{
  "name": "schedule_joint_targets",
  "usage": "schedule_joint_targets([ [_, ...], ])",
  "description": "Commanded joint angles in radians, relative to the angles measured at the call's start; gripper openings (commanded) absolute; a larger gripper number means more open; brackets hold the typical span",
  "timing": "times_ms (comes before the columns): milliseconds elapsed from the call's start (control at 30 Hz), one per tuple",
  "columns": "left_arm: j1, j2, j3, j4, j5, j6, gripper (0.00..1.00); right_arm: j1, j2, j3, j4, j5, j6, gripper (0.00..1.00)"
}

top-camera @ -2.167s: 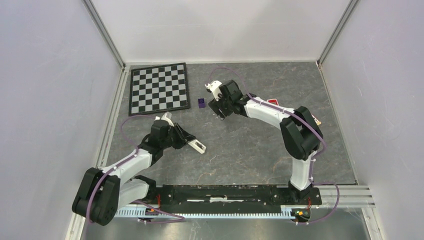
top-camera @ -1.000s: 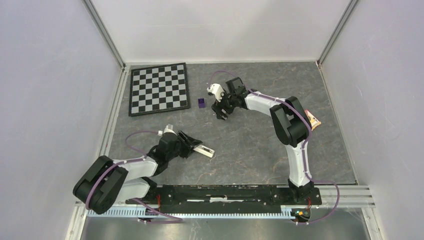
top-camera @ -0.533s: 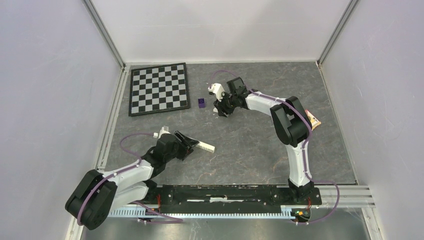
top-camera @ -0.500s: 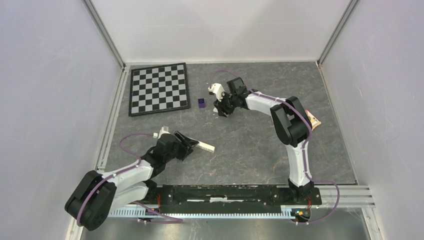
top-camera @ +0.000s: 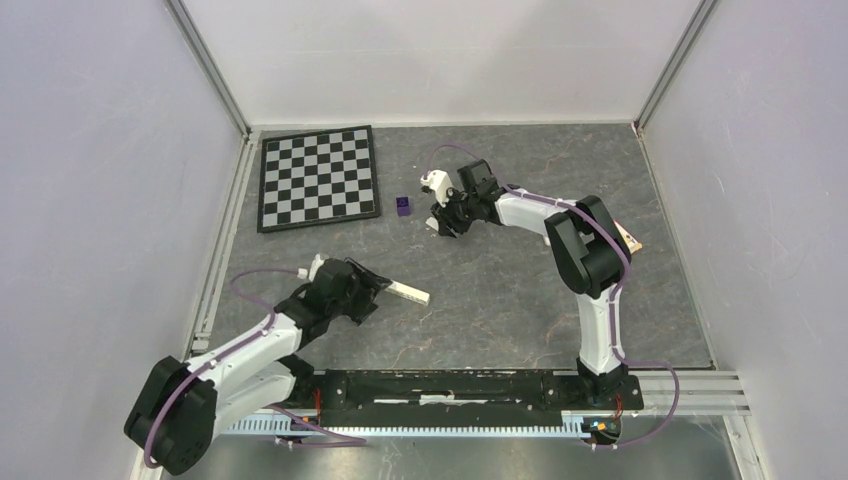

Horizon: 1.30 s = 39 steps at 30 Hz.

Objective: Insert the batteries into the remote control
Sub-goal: Place the remote control at the center of the board.

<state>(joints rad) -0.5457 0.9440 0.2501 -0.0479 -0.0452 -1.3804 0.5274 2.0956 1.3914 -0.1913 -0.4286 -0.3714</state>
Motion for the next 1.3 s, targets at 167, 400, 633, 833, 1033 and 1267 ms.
schedule_joint_targets([
  [167, 0.031, 0.151, 0.316, -0.427, -0.164, -0.120, 0.67, 0.003, -0.004, -0.106, -0.127, 0.076, 0.084, 0.35],
  [400, 0.039, 0.332, 0.489, -0.550, -0.193, -0.134, 0.65, 0.003, -0.009, -0.138, -0.126, 0.072, 0.101, 0.33],
  [633, 0.039, 0.423, 0.534, -0.557, -0.196, -0.132, 0.59, 0.003, -0.010, -0.130, -0.122, 0.079, 0.103, 0.31],
  [833, 0.039, 0.444, 0.484, -0.495, -0.152, -0.128, 0.49, 0.003, -0.011, -0.133, -0.121, 0.085, 0.106, 0.30],
  [1033, 0.039, 0.352, 0.332, -0.303, -0.115, -0.105, 0.34, 0.003, -0.006, -0.127, -0.122, 0.071, 0.117, 0.28],
  [1267, 0.038, 0.247, -0.021, 0.246, -0.045, -0.065, 0.33, 0.003, -0.014, -0.118, -0.122, 0.052, 0.135, 0.28],
])
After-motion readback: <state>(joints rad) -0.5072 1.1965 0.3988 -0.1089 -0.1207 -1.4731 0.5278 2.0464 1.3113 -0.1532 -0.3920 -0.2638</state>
